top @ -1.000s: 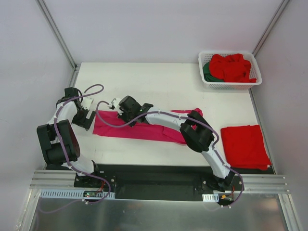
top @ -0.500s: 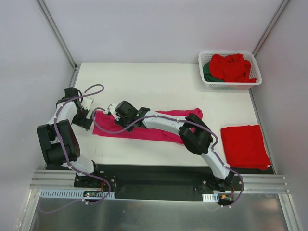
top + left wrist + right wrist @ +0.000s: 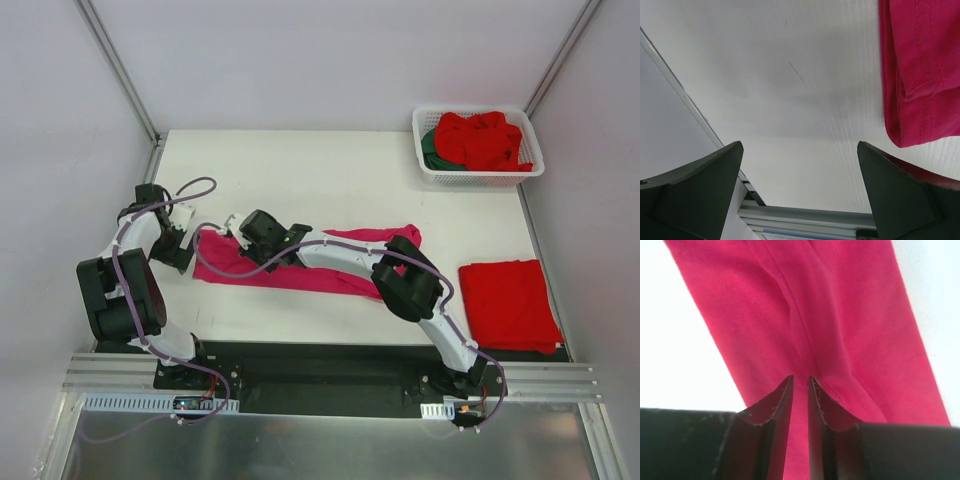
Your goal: Fold and stack the t-shirts
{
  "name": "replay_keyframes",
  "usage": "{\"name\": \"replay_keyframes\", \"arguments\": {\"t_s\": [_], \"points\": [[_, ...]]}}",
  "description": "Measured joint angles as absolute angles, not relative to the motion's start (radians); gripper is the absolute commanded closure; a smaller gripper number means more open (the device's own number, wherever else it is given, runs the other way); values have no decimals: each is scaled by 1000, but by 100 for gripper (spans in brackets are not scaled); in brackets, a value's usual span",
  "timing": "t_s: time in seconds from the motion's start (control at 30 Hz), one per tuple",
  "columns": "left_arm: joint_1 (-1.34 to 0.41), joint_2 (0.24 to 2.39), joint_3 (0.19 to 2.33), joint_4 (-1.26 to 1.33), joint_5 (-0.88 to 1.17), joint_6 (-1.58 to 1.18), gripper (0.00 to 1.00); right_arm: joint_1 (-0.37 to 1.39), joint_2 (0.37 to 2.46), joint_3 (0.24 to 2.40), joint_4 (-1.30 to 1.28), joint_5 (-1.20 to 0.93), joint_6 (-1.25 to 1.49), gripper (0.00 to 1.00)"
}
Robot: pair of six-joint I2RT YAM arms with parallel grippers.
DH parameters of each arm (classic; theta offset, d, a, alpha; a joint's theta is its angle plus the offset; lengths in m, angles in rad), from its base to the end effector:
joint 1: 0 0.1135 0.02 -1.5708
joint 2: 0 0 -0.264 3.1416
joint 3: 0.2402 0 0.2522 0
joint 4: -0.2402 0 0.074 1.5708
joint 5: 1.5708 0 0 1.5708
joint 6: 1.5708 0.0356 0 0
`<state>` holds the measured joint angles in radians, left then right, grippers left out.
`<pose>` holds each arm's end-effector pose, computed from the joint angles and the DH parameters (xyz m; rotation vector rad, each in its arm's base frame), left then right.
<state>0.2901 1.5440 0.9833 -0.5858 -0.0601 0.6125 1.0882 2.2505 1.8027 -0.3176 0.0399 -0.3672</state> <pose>0.2843 0.0871 0.1981 0.4263 2.7333 0.3347 0.2387 0.4526 0.1909 -1.5524 1.7729 0.3101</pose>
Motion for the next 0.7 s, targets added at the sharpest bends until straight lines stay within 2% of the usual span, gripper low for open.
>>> {"name": "replay_keyframes", "arguments": {"t_s": [0.33, 0.6, 0.7], "points": [[290, 1533, 952, -586, -49, 612, 1, 1088, 2233, 1750, -221, 196, -350, 79], [290, 1530, 949, -588, -34, 612, 1, 1088, 2233, 1750, -197, 199, -345, 80], [290, 1530, 949, -588, -33, 612, 1, 1088, 2233, 1750, -198, 186, -344, 76]]}}
